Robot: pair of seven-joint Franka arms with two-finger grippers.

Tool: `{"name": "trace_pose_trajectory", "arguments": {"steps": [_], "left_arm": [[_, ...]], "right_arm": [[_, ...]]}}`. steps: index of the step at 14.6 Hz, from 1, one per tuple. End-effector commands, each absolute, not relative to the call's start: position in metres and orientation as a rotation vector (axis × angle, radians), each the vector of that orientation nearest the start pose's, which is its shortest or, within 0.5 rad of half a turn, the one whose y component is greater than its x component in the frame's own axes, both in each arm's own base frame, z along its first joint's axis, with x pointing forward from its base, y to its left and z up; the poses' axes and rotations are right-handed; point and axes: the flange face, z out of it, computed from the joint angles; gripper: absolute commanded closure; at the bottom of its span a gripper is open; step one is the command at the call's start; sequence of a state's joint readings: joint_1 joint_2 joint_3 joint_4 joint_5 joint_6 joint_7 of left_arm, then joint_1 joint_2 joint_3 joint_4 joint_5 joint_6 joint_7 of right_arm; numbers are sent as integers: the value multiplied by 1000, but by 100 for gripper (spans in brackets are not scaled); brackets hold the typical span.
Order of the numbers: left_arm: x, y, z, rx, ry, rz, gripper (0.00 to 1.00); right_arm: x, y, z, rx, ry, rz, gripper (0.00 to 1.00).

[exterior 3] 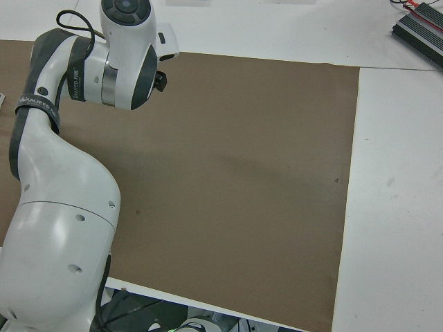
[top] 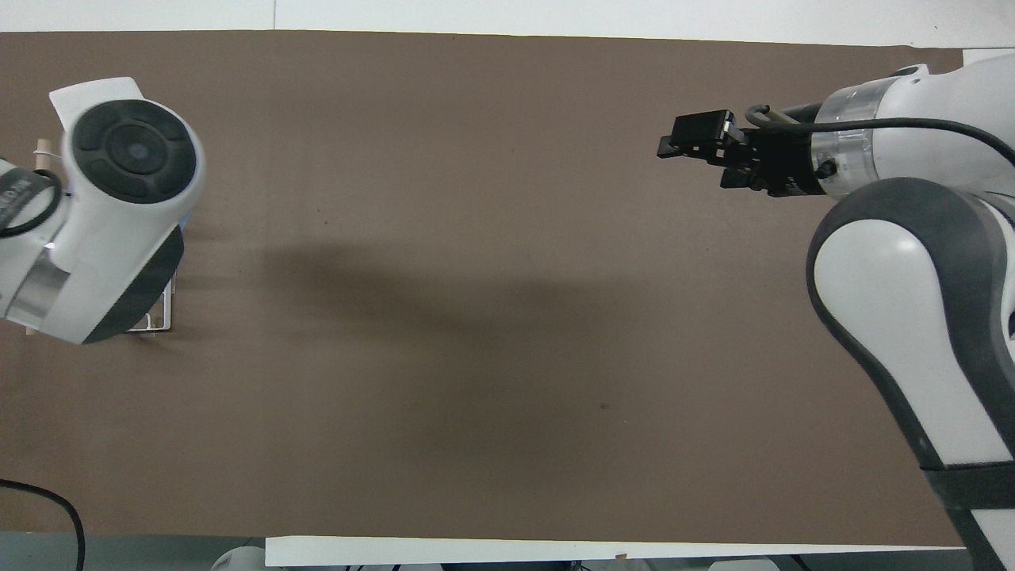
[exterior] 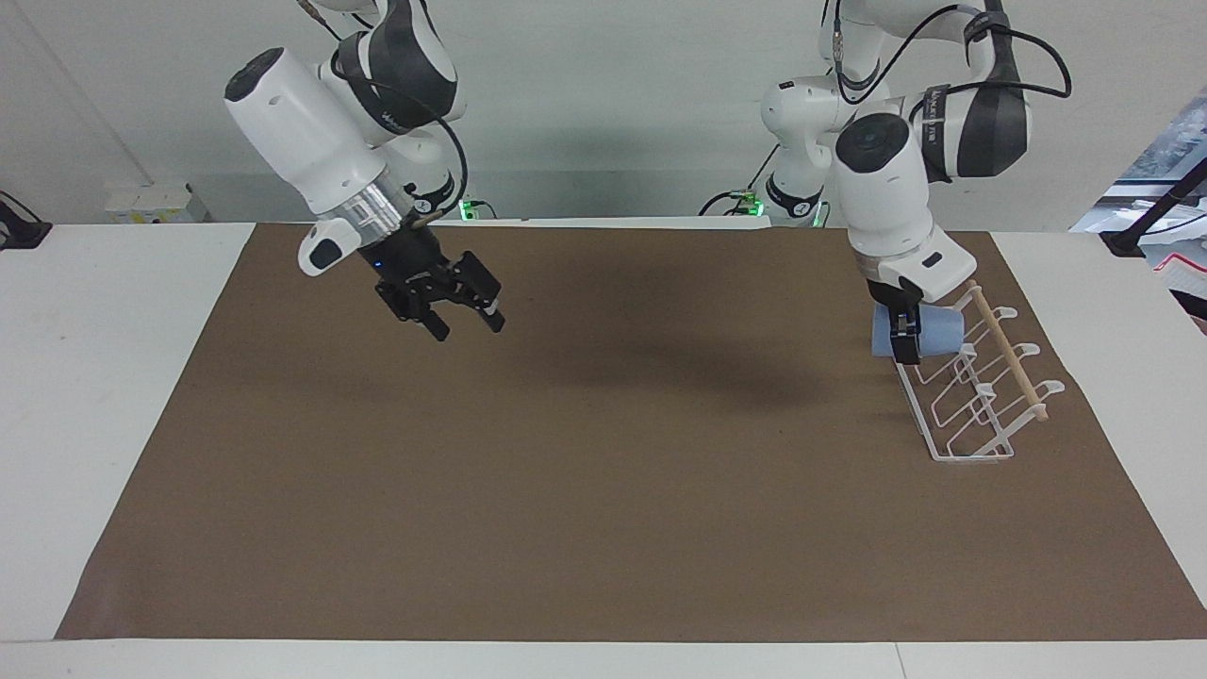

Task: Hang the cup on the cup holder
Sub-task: 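Carry the cup to the rack with the left gripper while the right withdraws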

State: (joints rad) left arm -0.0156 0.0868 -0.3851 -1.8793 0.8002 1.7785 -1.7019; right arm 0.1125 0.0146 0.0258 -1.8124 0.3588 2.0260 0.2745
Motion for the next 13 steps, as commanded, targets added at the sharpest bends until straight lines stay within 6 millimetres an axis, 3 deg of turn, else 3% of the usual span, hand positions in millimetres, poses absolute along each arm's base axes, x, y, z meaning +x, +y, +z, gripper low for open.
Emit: {"name": "trace_pose_trajectory", "arguments": {"steps": [1, 3, 5, 6, 10, 13], "left_arm": [[561, -155, 462, -2011, -1066, -909, 100], [574, -147, 443, -1869, -986, -1068, 100], [587, -136, 408, -1739, -927, -1192, 100], [594, -130, 387, -1656, -902, -1244, 100], [588, -116, 346, -1538, -947, -1287, 100], [582, -112, 337, -1532, -934, -1279, 100]], "right_arm": [[553, 66, 574, -2931, 299, -137, 1], [540, 20, 608, -3049, 338, -43, 1], [529, -9, 635, -3140, 284, 47, 1], [522, -21, 639, -3164, 274, 89, 1], [517, -56, 633, -3159, 221, 157, 1], [520, -51, 624, -3158, 172, 216, 1]]}}
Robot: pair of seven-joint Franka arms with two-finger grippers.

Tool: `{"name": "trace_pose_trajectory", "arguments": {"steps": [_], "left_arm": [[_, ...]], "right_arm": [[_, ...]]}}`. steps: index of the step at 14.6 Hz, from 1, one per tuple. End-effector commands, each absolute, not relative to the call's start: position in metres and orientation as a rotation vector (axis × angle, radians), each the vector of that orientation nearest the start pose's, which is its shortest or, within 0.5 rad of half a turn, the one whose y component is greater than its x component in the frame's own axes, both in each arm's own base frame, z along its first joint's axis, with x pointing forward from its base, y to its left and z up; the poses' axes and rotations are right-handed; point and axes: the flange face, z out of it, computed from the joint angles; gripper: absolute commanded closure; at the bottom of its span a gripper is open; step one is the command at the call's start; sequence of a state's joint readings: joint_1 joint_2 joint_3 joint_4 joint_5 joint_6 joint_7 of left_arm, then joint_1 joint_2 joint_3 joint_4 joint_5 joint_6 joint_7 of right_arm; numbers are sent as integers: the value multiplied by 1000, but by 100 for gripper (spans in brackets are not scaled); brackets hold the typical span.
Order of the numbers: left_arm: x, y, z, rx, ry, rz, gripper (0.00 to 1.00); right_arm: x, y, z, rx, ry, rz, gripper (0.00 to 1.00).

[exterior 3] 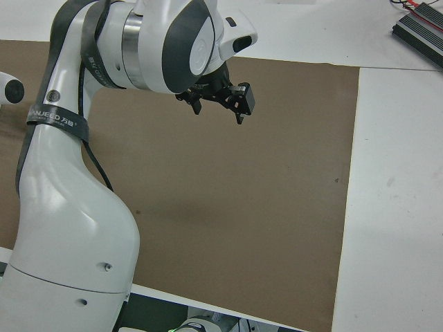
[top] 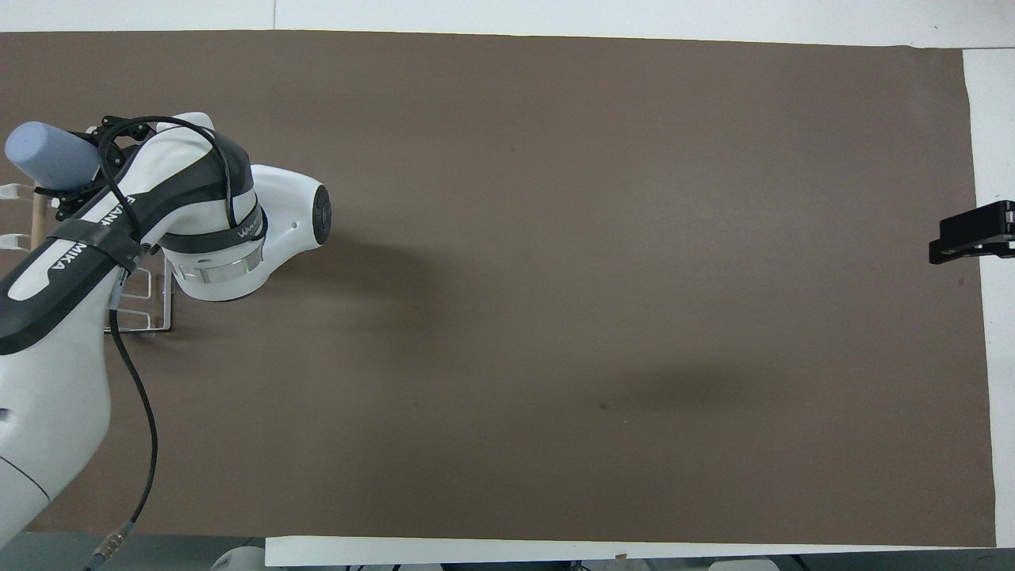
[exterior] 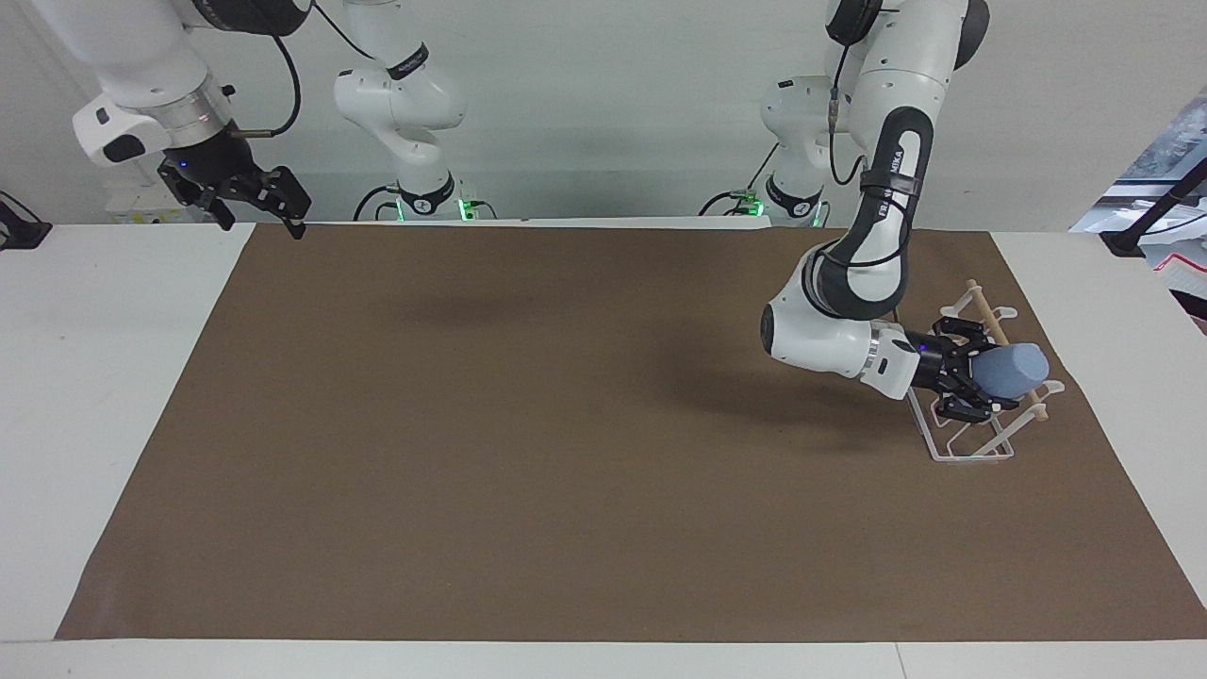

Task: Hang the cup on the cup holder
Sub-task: 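Carry the cup to the rack with the left gripper while the right withdraws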

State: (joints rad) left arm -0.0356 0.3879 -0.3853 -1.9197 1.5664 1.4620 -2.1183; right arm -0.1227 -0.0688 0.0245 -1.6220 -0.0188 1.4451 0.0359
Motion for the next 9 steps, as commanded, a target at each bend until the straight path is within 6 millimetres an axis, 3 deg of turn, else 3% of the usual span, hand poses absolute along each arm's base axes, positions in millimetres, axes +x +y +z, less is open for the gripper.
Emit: {"name": "trace_pose_trajectory", "arguments": {"steps": [1, 3, 5, 6, 8, 9], "left_arm": [[583, -110, 337, -1528, -936, -1280, 100], [585, -107, 338, -1519, -917, -1304, 100], [585, -101, 333, -1521, -914, -1294, 100], [583, -101, 330, -1533, -910, -1291, 93], [591, -100, 333, -1549, -940, -1279, 15], [598, -88, 332, -1549, -958, -1259, 0]], "right_arm": [[521, -51, 623, -3158, 169, 211, 1], [528, -39, 614, -3159, 132, 234, 1], [527, -48, 614, -3154, 156, 242, 1], [525, -50, 614, -3152, 161, 252, 1], [522, -45, 616, -3152, 151, 256, 1], [518, -47, 624, -3150, 156, 232, 1]]}}
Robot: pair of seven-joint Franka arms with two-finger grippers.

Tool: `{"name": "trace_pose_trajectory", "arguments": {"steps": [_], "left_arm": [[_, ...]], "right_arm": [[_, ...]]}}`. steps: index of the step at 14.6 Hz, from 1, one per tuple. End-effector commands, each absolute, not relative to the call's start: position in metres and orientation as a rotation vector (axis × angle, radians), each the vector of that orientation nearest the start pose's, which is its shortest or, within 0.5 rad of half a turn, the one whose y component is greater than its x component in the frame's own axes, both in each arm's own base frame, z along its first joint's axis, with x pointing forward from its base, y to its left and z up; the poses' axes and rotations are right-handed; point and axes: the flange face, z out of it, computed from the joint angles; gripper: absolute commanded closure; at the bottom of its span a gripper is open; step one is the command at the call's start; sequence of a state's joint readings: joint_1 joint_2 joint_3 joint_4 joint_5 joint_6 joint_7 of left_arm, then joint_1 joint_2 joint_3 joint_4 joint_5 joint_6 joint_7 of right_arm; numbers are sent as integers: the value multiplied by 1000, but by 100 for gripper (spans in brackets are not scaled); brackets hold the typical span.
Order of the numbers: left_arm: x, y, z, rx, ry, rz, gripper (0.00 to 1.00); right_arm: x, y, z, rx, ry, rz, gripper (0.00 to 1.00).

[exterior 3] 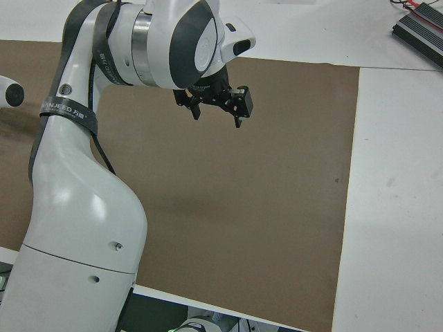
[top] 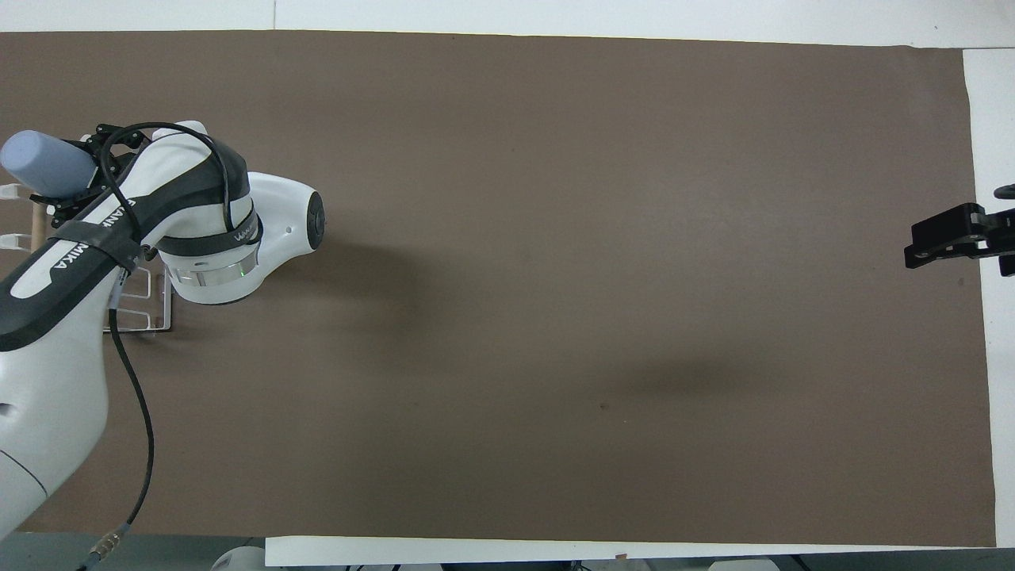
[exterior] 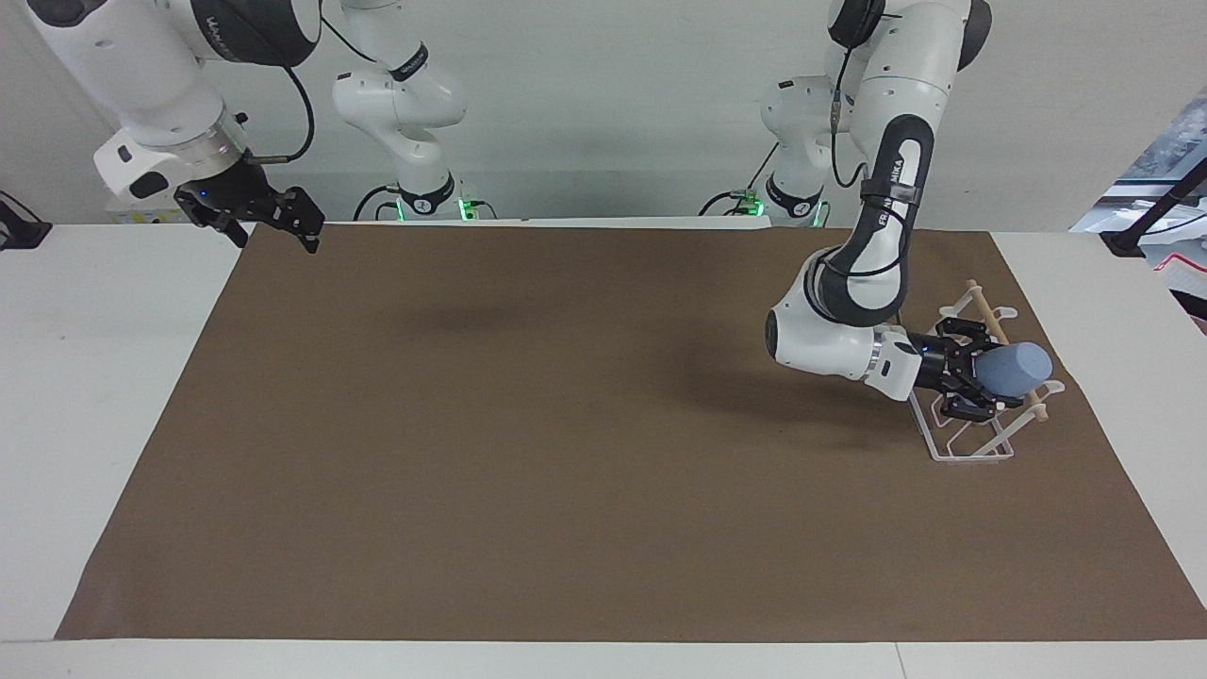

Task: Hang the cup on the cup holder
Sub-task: 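Lower the cup onto the rack and open the left gripper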

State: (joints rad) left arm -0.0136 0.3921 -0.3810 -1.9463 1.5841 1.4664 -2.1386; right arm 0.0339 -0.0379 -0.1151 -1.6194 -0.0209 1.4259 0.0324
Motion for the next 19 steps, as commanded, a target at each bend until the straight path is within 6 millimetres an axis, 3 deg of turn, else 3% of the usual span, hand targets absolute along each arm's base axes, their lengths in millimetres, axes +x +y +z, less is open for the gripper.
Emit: {"name": "trace_pose_trajectory", "arguments": {"steps": [1, 2, 4, 7, 8, 11, 13, 15, 19], "left_arm": [[604, -86, 334, -1562, -959, -1252, 0], [610, -91, 341, -1587, -948, -1244, 0], [599, -112, 351, -1589, -1028, -1179, 0], [607, -124, 393, -1592, -1098, -1143, 0], [600, -132, 416, -1646, -1064, -1087, 0], [574, -126, 477, -2001, -1065, -756, 0], [570, -115, 483, -2174, -971, -556, 0], [577, -86, 480, -2399, -820, -320, 0], [561, -57, 508, -2745, -532, -23, 0]], "right_arm": [[511, -54, 630, -3137, 175, 214, 1], [507, -64, 627, -3127, 207, 225, 1], [507, -68, 626, -3126, 222, 228, 1], [507, -64, 626, -3128, 205, 230, 1], [507, -64, 626, -3128, 205, 230, 1], [507, -63, 626, -3128, 203, 230, 1], [507, -63, 626, -3128, 203, 230, 1], [507, -64, 626, -3128, 205, 230, 1], [507, -64, 626, -3128, 205, 230, 1]]}}
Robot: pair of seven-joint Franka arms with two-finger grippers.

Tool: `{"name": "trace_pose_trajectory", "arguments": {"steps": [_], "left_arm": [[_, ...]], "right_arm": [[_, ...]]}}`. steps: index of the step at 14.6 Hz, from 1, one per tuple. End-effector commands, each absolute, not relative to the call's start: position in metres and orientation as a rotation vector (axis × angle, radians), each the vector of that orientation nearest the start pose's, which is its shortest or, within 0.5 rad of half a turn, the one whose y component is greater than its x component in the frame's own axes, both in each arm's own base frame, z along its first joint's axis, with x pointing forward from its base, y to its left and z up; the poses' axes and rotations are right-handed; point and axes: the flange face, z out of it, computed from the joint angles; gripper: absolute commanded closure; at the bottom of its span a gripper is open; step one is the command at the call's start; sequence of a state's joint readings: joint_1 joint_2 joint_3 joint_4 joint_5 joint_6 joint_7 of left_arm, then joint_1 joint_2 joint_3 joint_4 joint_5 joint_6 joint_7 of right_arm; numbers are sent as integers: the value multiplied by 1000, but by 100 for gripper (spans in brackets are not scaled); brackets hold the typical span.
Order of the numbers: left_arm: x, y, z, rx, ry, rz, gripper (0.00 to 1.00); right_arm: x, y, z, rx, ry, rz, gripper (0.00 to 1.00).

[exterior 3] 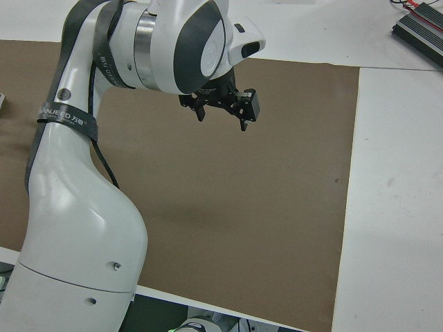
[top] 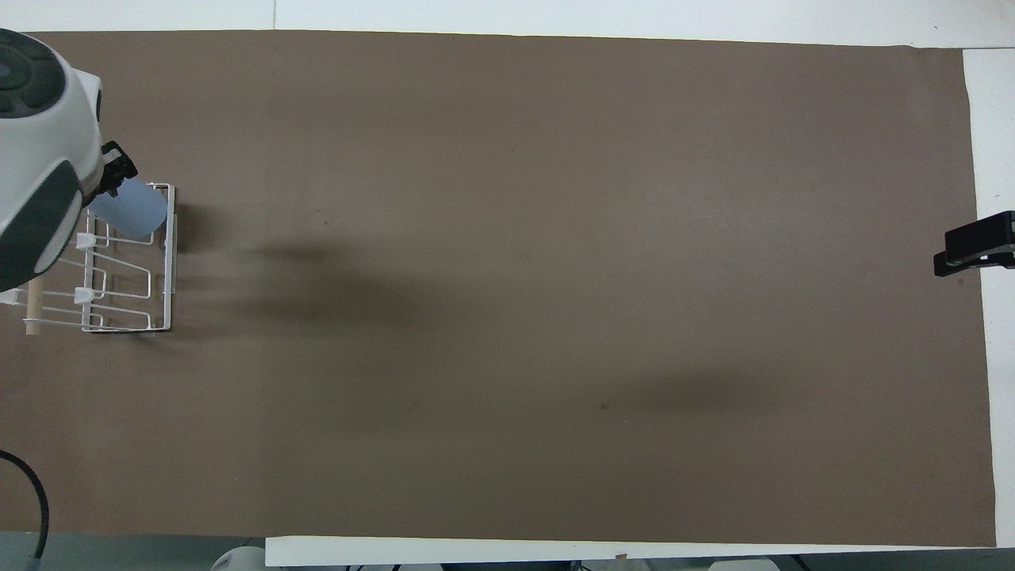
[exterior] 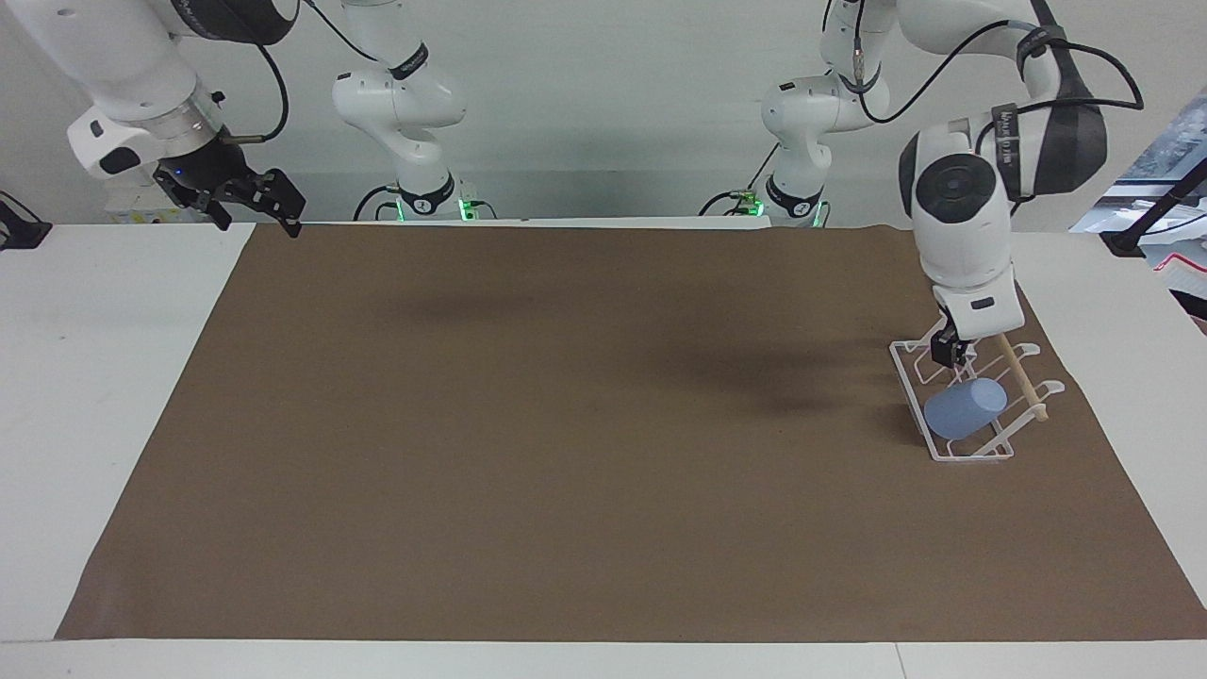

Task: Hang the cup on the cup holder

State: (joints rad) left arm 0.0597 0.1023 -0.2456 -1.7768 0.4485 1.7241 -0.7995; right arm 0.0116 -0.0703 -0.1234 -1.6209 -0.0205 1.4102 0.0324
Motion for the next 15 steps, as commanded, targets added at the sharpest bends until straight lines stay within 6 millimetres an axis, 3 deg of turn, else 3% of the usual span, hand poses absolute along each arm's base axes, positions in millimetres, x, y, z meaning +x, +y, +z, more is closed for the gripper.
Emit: {"name": "trace_pose_trajectory", "arguments": {"steps": [1, 6, 9, 12, 15], "left_arm": [[553, -58, 517, -2785, -420, 32, 0], [523, -34, 573, -3071, -82, 158, 0], [512, -30, 608, -3104, 131, 185, 0], [510, -35, 638, -3166, 184, 134, 0], [509, -38, 641, -3165, 179, 137, 0]], "right_arm": [[507, -64, 626, -3128, 205, 230, 1], [507, -63, 626, -3128, 203, 230, 1], [507, -63, 626, -3128, 203, 230, 1], [507, -63, 626, -3127, 202, 230, 1], [507, -64, 626, -3128, 205, 230, 1]]}}
